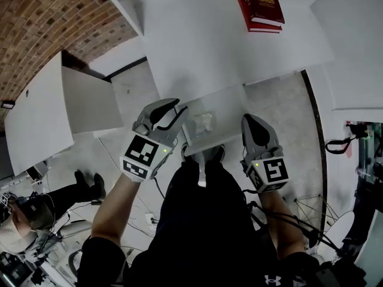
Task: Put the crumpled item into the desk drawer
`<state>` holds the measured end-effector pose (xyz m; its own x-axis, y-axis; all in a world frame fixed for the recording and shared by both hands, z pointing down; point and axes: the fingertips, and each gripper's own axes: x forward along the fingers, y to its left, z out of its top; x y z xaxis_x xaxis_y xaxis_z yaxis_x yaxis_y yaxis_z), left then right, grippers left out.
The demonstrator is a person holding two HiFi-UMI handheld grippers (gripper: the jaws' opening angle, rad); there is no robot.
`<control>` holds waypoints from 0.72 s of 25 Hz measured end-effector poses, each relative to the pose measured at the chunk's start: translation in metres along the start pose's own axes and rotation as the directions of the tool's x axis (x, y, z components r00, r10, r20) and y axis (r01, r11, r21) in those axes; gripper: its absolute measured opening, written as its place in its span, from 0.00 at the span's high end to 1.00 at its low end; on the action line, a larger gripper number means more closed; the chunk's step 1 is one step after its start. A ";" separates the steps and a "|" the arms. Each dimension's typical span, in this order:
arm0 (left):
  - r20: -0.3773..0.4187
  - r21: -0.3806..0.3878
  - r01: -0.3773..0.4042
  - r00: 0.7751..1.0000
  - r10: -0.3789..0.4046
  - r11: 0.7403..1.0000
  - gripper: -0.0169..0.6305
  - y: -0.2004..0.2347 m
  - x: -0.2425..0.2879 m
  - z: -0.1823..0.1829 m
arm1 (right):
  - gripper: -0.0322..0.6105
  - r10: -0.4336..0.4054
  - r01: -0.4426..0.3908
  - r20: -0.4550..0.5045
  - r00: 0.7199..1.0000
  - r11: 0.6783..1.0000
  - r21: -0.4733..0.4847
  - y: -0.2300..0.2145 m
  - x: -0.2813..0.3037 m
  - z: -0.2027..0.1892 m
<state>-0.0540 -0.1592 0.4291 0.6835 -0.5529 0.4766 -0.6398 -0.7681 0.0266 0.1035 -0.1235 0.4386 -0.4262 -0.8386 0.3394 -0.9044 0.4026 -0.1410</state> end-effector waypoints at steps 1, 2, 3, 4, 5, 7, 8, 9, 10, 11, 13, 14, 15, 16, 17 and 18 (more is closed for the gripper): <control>0.045 0.022 -0.025 0.999 0.024 0.999 0.81 0.001 -0.010 0.016 | 0.95 0.010 -0.009 0.021 1.000 1.000 -0.021 0.001 0.001 0.011; 0.087 0.044 -0.054 0.995 0.050 0.998 0.81 0.002 -0.019 0.031 | 0.95 0.019 -0.018 0.041 0.999 0.999 -0.037 0.004 0.001 0.023; 0.128 0.066 -0.091 0.988 0.082 0.994 0.81 0.003 -0.029 0.044 | 0.95 0.029 -0.026 0.061 0.998 0.998 -0.050 0.007 0.002 0.035; 0.169 0.083 -0.135 0.978 0.120 0.987 0.81 0.005 -0.039 0.057 | 0.95 0.037 -0.032 0.079 0.996 0.997 -0.065 0.010 0.002 0.046; 0.209 0.093 -0.181 0.965 0.159 0.979 0.81 0.006 -0.047 0.068 | 0.95 0.045 -0.037 0.096 0.994 0.996 -0.082 0.012 0.002 0.057; 0.280 0.101 -0.252 0.936 0.215 0.963 0.81 0.007 -0.062 0.088 | 0.95 0.062 -0.046 0.128 0.990 0.992 -0.121 0.016 0.002 0.078; 0.312 0.106 -0.275 0.922 0.231 0.956 0.81 0.007 -0.069 0.098 | 0.95 0.069 -0.050 0.143 0.987 0.989 -0.139 0.017 0.001 0.088; 0.341 0.116 -0.295 0.909 0.241 0.948 0.81 0.008 -0.076 0.108 | 0.95 0.077 -0.053 0.158 0.984 0.986 -0.156 0.020 -0.001 0.098; 0.368 0.133 -0.317 0.895 0.250 0.939 0.81 0.008 -0.083 0.118 | 0.95 0.086 -0.055 0.176 0.981 0.983 -0.174 0.022 -0.002 0.110; 0.397 0.156 -0.342 0.881 0.258 0.927 0.81 0.009 -0.090 0.129 | 0.95 0.094 -0.057 0.194 0.976 0.980 -0.192 0.025 -0.003 0.123; 0.450 0.196 -0.392 0.850 0.272 0.899 0.81 0.009 -0.103 0.149 | 0.95 0.109 -0.056 0.235 0.966 0.974 -0.222 0.030 -0.006 0.147; 0.474 0.207 -0.413 0.835 0.278 0.887 0.81 0.009 -0.109 0.157 | 0.95 0.114 -0.054 0.256 0.960 0.971 -0.232 0.034 -0.008 0.158; 0.496 0.210 -0.430 0.821 0.284 0.878 0.81 0.009 -0.114 0.164 | 0.95 0.119 -0.050 0.280 0.953 0.969 -0.242 0.038 -0.010 0.170; 0.511 0.202 -0.441 0.809 0.290 0.875 0.81 0.009 -0.118 0.169 | 0.95 0.123 -0.045 0.304 0.945 0.967 -0.251 0.042 -0.013 0.181; 0.519 0.177 -0.443 0.801 0.299 0.879 0.81 0.010 -0.121 0.172 | 0.95 0.127 -0.039 0.327 0.937 0.964 -0.262 0.046 -0.016 0.190; 0.519 0.137 -0.438 0.796 0.312 0.889 0.81 0.011 -0.123 0.173 | 0.95 0.131 -0.034 0.347 0.929 0.961 -0.274 0.051 -0.020 0.198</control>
<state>-0.0847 -0.1552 0.2188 0.5267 -0.8473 -0.0680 -0.8195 -0.4850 -0.3053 0.0620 -0.1592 0.2407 -0.5207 -0.8533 -0.0256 -0.8501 0.5155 0.1075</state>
